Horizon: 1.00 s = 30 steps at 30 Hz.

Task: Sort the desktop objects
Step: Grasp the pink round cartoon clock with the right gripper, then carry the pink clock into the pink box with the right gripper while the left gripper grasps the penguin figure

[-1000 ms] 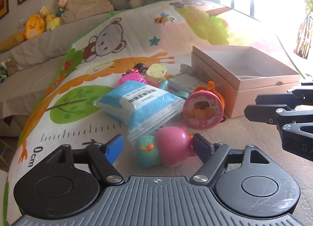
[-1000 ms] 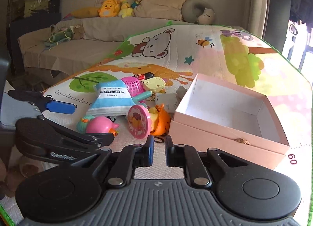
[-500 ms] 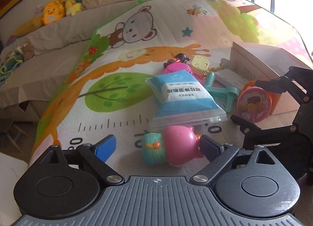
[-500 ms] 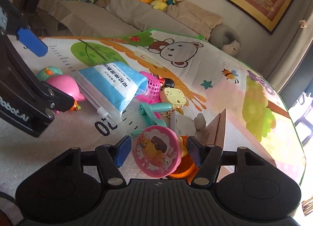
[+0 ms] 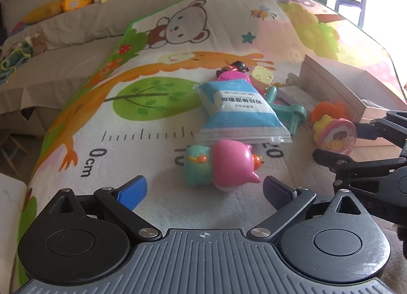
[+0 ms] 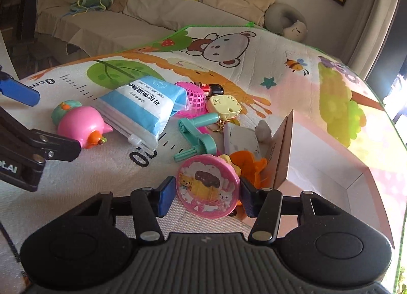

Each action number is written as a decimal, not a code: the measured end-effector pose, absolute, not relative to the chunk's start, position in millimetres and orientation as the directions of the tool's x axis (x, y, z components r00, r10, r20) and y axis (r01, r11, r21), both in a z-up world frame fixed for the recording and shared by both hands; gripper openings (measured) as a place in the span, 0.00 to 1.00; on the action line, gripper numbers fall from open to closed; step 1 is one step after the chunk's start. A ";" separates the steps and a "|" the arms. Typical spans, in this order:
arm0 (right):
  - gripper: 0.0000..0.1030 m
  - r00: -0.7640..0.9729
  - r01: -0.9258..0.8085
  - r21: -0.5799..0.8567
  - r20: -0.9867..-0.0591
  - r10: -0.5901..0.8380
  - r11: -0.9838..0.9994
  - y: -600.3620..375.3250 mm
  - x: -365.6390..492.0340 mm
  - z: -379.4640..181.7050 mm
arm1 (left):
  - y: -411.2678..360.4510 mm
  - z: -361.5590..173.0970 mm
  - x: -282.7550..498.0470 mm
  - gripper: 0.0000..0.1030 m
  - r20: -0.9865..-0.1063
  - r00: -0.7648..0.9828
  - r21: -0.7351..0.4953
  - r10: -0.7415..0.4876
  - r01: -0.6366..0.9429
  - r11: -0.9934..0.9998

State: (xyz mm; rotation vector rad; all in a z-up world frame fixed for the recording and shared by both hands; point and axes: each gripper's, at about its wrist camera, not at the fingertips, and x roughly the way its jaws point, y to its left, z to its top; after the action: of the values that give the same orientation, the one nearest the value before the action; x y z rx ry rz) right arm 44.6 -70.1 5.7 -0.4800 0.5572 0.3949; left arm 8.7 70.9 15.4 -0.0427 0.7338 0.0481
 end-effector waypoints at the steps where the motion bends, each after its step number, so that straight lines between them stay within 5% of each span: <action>1: 0.52 0.768 -0.483 -0.288 -0.592 0.243 0.827 -75.3 41.2 8.0 | 68.4 13.7 9.5 0.98 -0.674 0.738 -0.018 0.028 -0.055 0.998; 11: 0.52 0.576 -0.411 0.150 -0.722 0.383 0.899 -157.2 9.5 31.9 | 43.8 19.4 27.9 0.97 -0.641 0.767 0.029 0.031 -0.016 0.999; 16: 0.51 0.552 -0.375 0.181 -0.744 0.376 0.909 -173.5 7.5 26.8 | 33.4 14.6 36.3 0.76 -0.654 0.756 0.066 0.029 0.018 0.998; 30: 0.66 0.658 -0.387 0.087 -0.671 0.341 0.918 -173.6 0.6 25.3 | 4.4 13.8 -24.4 0.75 -0.666 0.741 0.048 -0.088 0.160 0.986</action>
State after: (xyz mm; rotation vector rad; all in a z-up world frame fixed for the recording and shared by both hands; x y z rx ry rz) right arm 0.6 -173.6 25.3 -0.0650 0.7463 0.4125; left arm -24.4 4.4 13.8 0.1046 0.7243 -0.1365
